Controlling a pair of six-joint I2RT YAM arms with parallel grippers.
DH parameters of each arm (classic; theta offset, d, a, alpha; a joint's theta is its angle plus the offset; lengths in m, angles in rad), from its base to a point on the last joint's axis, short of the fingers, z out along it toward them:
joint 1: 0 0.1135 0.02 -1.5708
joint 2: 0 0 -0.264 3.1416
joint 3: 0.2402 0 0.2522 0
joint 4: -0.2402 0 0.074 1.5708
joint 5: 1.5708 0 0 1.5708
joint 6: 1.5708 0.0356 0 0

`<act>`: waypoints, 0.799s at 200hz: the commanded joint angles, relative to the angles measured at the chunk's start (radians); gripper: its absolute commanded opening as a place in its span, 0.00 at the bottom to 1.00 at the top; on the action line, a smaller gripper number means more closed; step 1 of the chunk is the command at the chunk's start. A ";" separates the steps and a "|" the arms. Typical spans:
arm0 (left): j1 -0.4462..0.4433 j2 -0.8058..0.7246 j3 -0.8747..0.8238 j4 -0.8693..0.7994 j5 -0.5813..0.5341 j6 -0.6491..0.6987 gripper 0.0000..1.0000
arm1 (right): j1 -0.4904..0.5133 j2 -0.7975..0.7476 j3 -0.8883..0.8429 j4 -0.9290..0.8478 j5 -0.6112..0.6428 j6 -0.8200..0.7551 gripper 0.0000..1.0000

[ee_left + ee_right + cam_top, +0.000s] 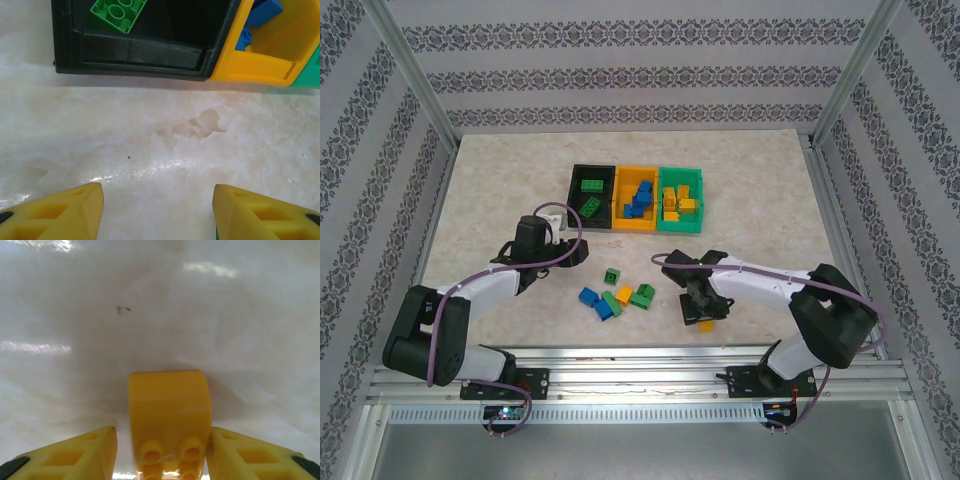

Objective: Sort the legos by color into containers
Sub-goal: Pick up the lego from the bottom-right of the table, then place the lego in the container.

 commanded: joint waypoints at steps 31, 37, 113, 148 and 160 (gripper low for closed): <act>0.019 0.015 -0.007 0.059 0.025 -0.016 0.60 | 0.023 0.074 0.024 0.071 -0.019 -0.007 0.23; 0.019 0.015 -0.006 0.060 0.028 -0.018 0.59 | 0.019 0.069 0.026 0.077 -0.017 -0.009 0.20; 0.024 0.014 -0.004 0.057 0.034 -0.016 0.59 | -0.207 0.160 0.390 0.148 0.036 -0.242 0.20; 0.024 0.017 -0.007 0.067 0.043 -0.021 0.59 | -0.326 0.337 0.670 0.143 0.070 -0.333 0.24; 0.024 0.023 -0.008 0.070 0.039 -0.020 0.60 | -0.354 0.410 0.781 0.120 0.077 -0.353 0.25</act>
